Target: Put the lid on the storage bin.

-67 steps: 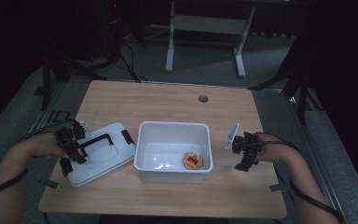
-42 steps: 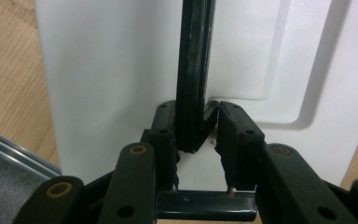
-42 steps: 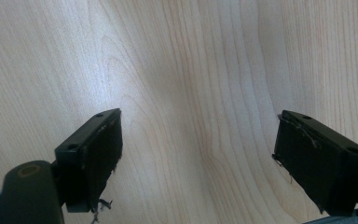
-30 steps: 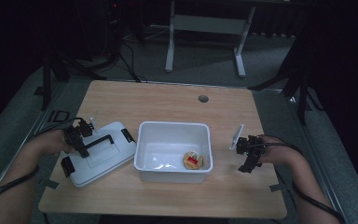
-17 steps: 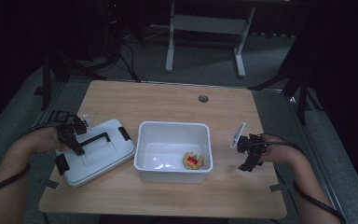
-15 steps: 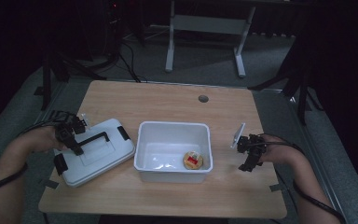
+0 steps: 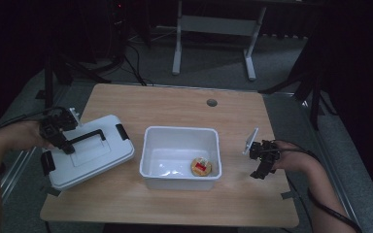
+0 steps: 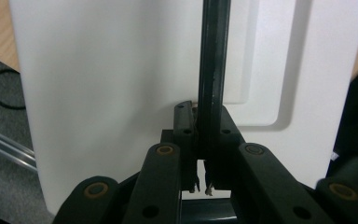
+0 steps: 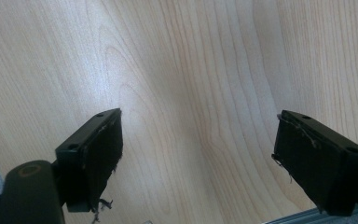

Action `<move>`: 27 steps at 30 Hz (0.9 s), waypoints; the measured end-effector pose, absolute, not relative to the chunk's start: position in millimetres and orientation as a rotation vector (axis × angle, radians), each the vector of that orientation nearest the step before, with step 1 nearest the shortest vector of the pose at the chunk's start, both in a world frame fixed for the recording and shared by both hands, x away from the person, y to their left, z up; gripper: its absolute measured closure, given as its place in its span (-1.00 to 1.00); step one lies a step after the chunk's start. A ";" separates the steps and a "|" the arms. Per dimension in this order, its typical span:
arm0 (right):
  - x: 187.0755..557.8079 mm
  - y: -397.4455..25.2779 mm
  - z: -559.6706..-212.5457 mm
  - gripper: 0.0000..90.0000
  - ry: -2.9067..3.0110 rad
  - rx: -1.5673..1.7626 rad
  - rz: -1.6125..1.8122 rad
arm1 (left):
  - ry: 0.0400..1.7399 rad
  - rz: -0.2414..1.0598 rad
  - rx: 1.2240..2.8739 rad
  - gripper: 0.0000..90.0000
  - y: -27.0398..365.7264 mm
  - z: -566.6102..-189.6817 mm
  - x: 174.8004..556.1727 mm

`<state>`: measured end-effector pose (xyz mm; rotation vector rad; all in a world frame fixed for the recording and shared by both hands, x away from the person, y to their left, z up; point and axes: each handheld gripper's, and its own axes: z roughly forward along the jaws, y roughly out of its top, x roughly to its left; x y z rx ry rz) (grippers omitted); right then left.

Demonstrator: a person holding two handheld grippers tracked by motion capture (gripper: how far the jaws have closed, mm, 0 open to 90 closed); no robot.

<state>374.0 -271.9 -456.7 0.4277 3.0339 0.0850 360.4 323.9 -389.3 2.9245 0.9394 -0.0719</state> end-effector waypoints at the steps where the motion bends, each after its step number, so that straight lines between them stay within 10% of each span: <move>1: 374.0 -272.1 -456.9 -0.66 3.034 0.424 0.081 | 0.924 -0.055 2.925 0.86 322.7 -380.6 358.8; 27: 372.0 -274.4 -456.3 -0.66 3.034 0.436 0.084 | 0.568 0.019 2.940 0.86 234.1 -326.1 366.7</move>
